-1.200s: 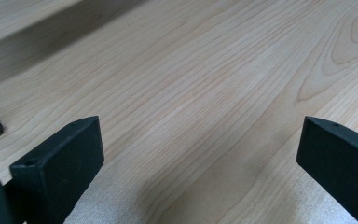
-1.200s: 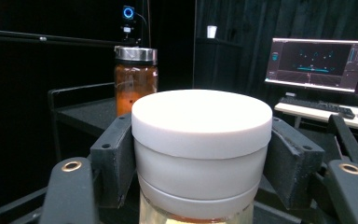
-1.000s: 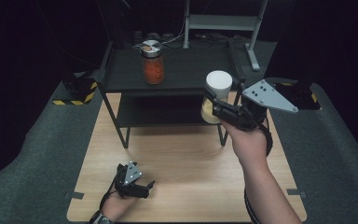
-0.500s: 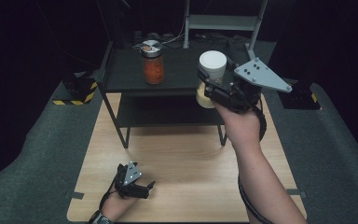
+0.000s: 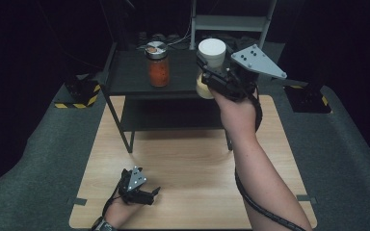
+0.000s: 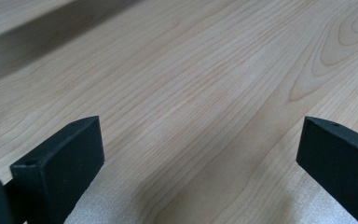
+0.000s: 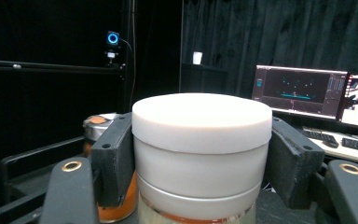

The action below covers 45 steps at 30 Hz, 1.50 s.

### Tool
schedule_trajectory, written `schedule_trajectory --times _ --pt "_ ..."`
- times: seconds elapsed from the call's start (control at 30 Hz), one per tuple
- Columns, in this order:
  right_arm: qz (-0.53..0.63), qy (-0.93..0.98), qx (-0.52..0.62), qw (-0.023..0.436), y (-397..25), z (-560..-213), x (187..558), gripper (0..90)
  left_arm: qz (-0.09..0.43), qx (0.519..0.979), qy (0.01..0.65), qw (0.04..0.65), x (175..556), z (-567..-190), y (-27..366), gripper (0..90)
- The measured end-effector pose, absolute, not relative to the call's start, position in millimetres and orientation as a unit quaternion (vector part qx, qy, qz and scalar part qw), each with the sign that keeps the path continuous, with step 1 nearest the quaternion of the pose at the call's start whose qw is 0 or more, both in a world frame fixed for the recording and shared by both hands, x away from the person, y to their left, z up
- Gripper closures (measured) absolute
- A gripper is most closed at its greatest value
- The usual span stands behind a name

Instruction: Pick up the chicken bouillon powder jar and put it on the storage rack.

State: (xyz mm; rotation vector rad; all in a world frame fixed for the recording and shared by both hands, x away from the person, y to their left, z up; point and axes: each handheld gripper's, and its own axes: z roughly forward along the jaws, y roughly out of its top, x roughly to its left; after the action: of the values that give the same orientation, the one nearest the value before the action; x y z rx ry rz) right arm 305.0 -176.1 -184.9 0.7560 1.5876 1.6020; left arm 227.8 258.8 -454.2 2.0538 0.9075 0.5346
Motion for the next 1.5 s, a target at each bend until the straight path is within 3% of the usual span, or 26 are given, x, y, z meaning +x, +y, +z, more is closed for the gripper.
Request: schedule_trajectory --times 0.7,1.5 --pt "0.625 0.612 0.322 0.363 -160.2 -187.9 345.0 33.1 0.207 0.812 0.363 0.409 228.3 -454.3 262.3 1.1" --pt "0.630 0.608 0.332 0.350 -165.5 -195.3 356.5 32.6 0.205 0.812 0.361 0.410 228.8 -454.5 262.9 1.1"
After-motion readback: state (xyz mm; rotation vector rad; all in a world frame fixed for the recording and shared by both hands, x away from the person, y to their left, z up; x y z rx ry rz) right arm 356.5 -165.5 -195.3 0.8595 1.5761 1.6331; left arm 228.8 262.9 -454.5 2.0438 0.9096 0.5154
